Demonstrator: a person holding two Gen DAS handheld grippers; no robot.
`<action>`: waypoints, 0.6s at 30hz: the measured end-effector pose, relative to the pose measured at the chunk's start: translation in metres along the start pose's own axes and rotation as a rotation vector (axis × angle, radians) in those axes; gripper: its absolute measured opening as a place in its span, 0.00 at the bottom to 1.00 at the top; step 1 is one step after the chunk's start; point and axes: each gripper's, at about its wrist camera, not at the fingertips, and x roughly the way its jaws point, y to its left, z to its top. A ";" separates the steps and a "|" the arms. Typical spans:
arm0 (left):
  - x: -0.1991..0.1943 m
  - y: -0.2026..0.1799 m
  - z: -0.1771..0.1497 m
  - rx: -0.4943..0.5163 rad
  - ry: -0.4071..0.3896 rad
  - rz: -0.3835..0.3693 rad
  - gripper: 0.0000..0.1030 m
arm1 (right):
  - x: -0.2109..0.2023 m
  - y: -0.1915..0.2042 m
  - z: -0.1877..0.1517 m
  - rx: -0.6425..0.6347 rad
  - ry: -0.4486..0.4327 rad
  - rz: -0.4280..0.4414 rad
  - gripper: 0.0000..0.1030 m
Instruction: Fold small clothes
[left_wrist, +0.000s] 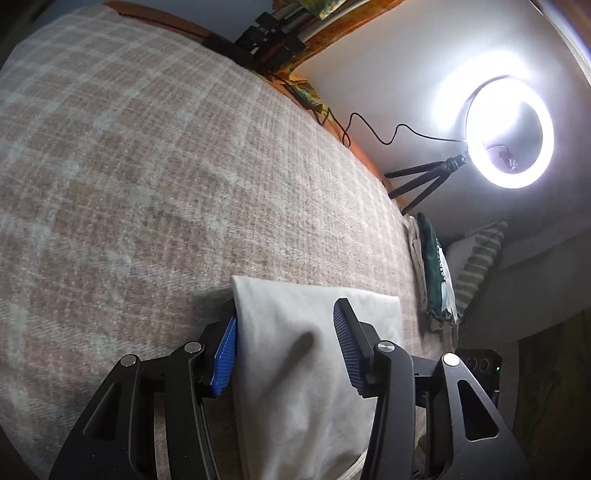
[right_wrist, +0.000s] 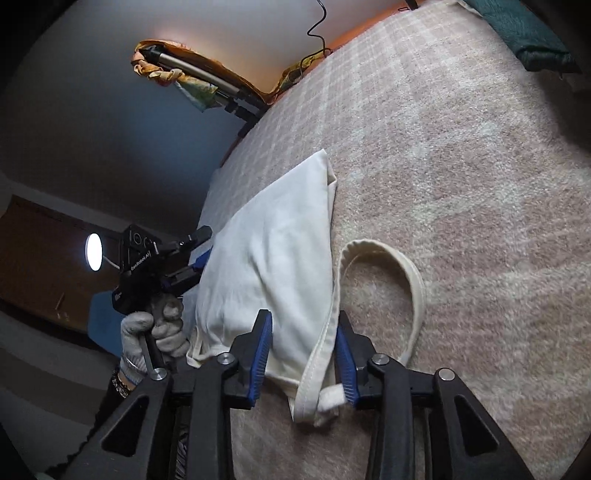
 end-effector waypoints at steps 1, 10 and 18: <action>0.002 -0.002 0.000 0.008 0.003 0.001 0.40 | 0.003 0.003 0.000 -0.014 0.002 -0.003 0.33; 0.005 -0.017 -0.006 0.100 -0.028 0.089 0.07 | 0.017 0.033 -0.001 -0.114 0.024 -0.108 0.13; -0.011 -0.050 -0.014 0.232 -0.104 0.135 0.05 | 0.015 0.070 -0.005 -0.258 -0.021 -0.250 0.10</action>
